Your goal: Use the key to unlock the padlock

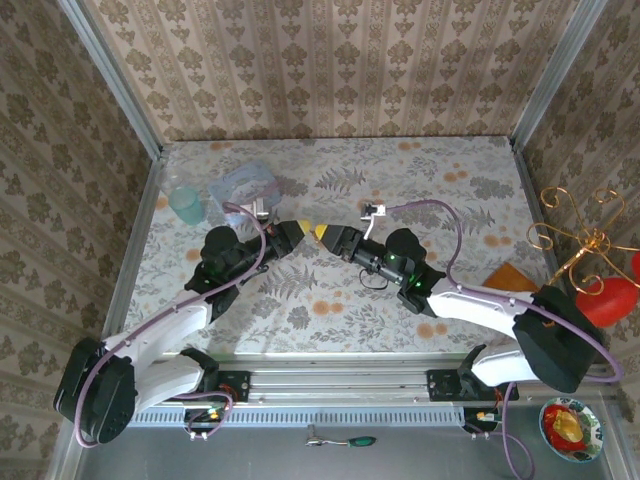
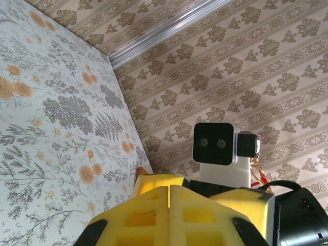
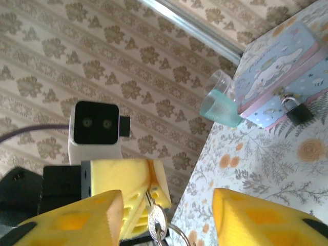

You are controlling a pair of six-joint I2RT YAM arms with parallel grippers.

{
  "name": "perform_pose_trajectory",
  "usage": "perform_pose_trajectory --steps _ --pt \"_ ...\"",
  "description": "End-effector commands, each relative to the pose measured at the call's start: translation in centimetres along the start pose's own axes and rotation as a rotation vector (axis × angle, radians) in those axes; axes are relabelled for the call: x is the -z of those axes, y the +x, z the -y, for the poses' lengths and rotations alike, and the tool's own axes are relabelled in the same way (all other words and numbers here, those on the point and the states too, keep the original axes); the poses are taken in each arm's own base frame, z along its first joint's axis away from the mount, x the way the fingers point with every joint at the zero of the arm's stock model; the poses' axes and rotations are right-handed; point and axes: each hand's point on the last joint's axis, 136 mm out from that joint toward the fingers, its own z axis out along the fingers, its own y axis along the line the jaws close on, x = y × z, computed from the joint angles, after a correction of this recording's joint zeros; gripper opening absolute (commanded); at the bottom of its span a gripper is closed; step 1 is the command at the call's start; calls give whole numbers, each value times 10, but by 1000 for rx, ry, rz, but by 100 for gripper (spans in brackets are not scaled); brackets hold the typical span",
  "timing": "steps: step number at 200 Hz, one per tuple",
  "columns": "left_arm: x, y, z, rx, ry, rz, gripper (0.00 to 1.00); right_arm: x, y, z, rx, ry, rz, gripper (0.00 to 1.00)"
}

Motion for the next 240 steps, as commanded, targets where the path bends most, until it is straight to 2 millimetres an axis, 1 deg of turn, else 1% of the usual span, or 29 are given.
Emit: perform_pose_trajectory --steps 1,20,46,81,82,84,87,116,126,142,158,167,173,175,180,196,203,209,217,226,234,238,240 --pt "-1 -7 22 -46 56 5 0 -6 -4 -28 26 -117 -23 44" --pt "-2 -8 23 -48 60 4 0 -8 -2 -30 18 -126 -40 37" --pt "-2 -8 24 -51 66 5 0 -8 -2 -34 9 -138 -47 33" --pt "-2 -8 25 -56 67 6 0 -8 0 -35 -8 -142 -54 25" --pt "-2 -8 25 -56 67 6 0 -8 -1 -35 -9 -142 -54 25" --pt "-2 -8 25 -57 67 6 0 -12 3 -28 -14 -125 -64 24" --pt "-2 -8 25 -57 67 5 0 -13 5 -25 -18 -119 -70 24" --pt "-4 -11 27 -69 69 9 0 -15 6 -26 -31 -126 -79 18" --pt "-6 -12 29 -75 74 9 0 -15 5 -30 -30 -136 -77 16" --pt "-7 -14 32 -85 84 7 0 -15 4 -33 -28 -141 -73 9" --pt "-8 -15 32 -92 80 5 0 -12 2 -33 -24 -127 -60 0" --pt "-9 -15 29 -98 63 0 0 -13 5 -27 -20 -102 -68 0" --pt "-10 -14 27 -108 45 -8 4 -14 7 -23 -12 -84 -75 0" --pt "-10 -14 26 -114 38 -11 5 -10 3 -30 -5 -94 -66 0" --pt "-10 -14 23 -125 16 -18 10 -9 3 -29 5 -79 -68 0" --pt "-4 -18 7 -161 -83 -15 24 -5 4 -8 29 43 -75 0" --pt "1 -22 -2 -175 -131 3 32 -2 3 2 46 104 -79 0" --pt "7 -26 -10 -188 -174 28 42 1 3 9 64 154 -85 0" --pt "16 -31 -25 -192 -254 52 50 5 3 16 99 215 -101 0" --pt "26 -36 -39 -202 -329 65 54 9 4 25 142 293 -142 0" --pt "34 -40 -52 -203 -388 67 55 14 4 34 177 373 -173 0" --pt "36 -39 -57 -200 -410 61 55 17 4 39 190 407 -185 0" --pt "41 -44 -63 -195 -432 77 55 19 4 41 195 421 -191 0"
